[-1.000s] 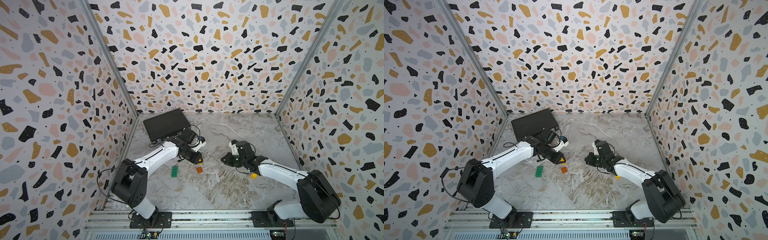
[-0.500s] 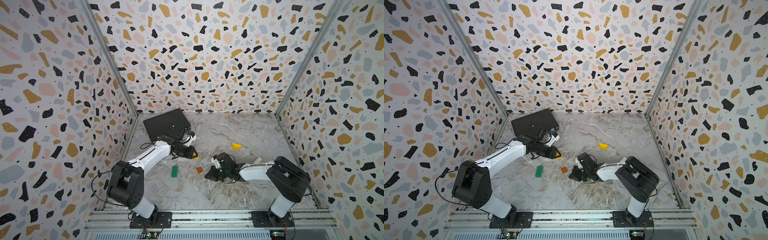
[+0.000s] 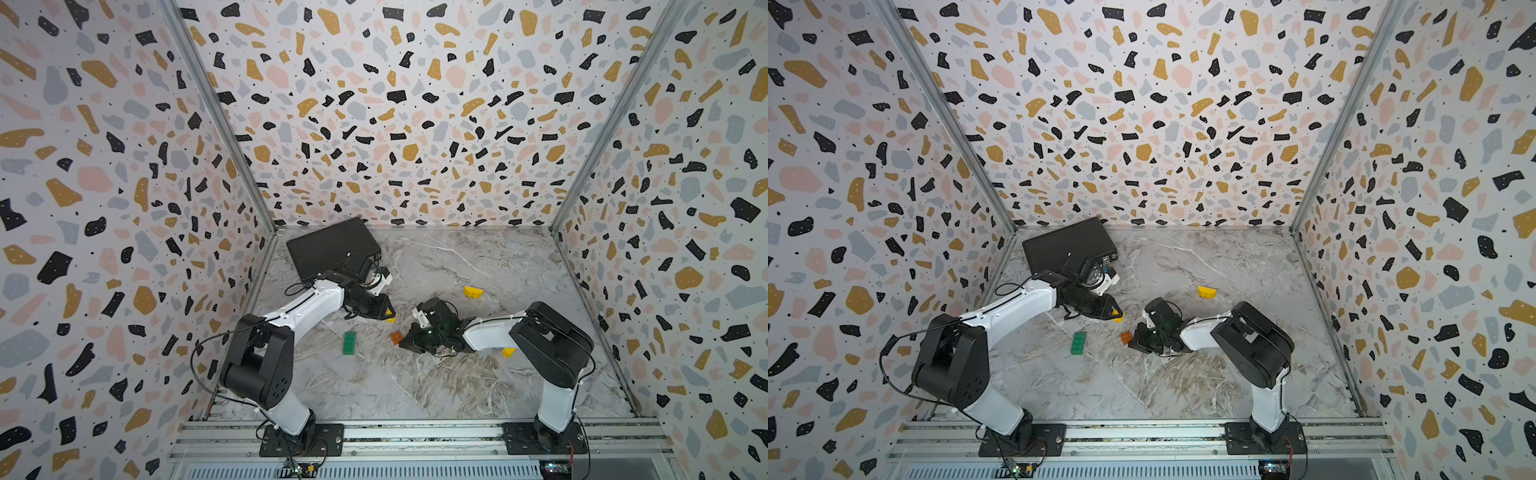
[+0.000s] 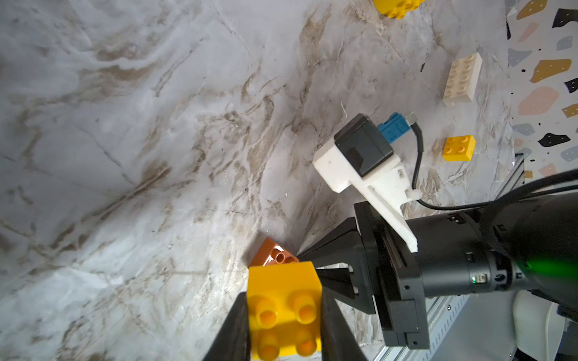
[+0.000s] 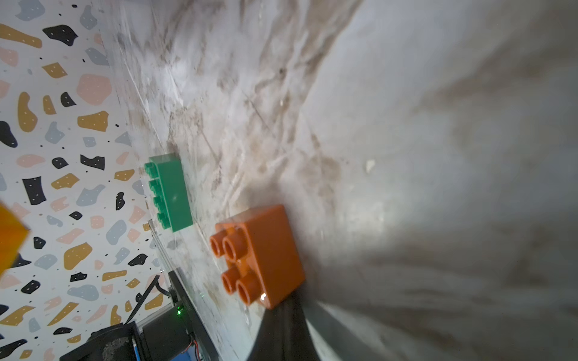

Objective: Assemble an ice cream with lego
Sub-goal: Adjust the lego brick at the center of the board.

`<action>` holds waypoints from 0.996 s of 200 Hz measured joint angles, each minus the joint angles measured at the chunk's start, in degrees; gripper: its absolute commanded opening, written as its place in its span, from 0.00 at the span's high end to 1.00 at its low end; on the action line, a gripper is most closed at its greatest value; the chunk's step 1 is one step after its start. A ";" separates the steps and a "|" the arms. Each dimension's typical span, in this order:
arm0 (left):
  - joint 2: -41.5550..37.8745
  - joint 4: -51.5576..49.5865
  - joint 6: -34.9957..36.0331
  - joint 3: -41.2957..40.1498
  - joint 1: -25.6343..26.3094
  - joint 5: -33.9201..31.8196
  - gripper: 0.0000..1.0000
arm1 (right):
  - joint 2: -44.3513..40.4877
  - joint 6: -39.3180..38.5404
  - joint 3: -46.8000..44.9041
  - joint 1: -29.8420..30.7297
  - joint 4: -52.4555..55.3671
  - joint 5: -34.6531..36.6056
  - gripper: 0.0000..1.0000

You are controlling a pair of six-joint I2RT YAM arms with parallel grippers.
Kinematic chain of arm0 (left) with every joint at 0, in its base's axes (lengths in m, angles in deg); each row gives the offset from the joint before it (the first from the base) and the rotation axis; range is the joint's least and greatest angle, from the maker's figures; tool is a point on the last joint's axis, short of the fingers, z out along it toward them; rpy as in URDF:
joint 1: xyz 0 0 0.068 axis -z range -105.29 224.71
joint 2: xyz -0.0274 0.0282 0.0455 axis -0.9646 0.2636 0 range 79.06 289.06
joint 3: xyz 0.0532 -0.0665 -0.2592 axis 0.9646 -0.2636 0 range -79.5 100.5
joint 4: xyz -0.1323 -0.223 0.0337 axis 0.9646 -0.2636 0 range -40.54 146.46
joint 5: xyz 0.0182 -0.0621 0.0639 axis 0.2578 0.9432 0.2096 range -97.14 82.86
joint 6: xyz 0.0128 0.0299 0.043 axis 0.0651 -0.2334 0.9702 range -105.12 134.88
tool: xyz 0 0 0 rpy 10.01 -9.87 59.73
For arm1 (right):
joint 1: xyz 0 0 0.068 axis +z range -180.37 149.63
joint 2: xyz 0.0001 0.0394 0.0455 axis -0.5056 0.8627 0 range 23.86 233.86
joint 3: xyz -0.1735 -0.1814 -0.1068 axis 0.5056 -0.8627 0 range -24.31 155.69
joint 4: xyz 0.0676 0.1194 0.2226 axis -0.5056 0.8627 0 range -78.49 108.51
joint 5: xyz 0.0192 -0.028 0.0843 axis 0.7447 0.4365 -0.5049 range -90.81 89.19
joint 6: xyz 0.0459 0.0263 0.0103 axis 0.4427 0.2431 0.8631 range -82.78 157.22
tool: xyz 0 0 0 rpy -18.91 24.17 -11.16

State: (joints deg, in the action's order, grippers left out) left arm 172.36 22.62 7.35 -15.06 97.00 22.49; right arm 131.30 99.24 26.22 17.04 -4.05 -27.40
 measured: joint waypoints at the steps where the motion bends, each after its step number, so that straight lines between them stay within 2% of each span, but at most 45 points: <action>1: 0.02 -0.02 0.00 0.00 0.00 0.00 1.00 | 0.00 -0.04 0.07 0.00 0.13 0.07 1.00; 73: 4.61 -3.56 1.57 1.62 0.81 -1.36 1.00 | 1.18 -4.98 6.38 -2.14 9.92 1.99 1.00; 134: 6.88 -6.10 3.52 2.36 4.87 -5.38 1.00 | 3.45 -9.05 11.06 -4.81 15.17 0.57 1.00; 199: 8.09 -7.26 4.28 5.07 9.70 -11.67 1.00 | -0.13 -19.43 12.09 -7.06 24.41 3.98 1.00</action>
State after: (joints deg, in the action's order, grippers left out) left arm 180.44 15.36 11.63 -9.99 106.70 10.82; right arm 131.17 79.81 38.30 9.98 20.37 -23.42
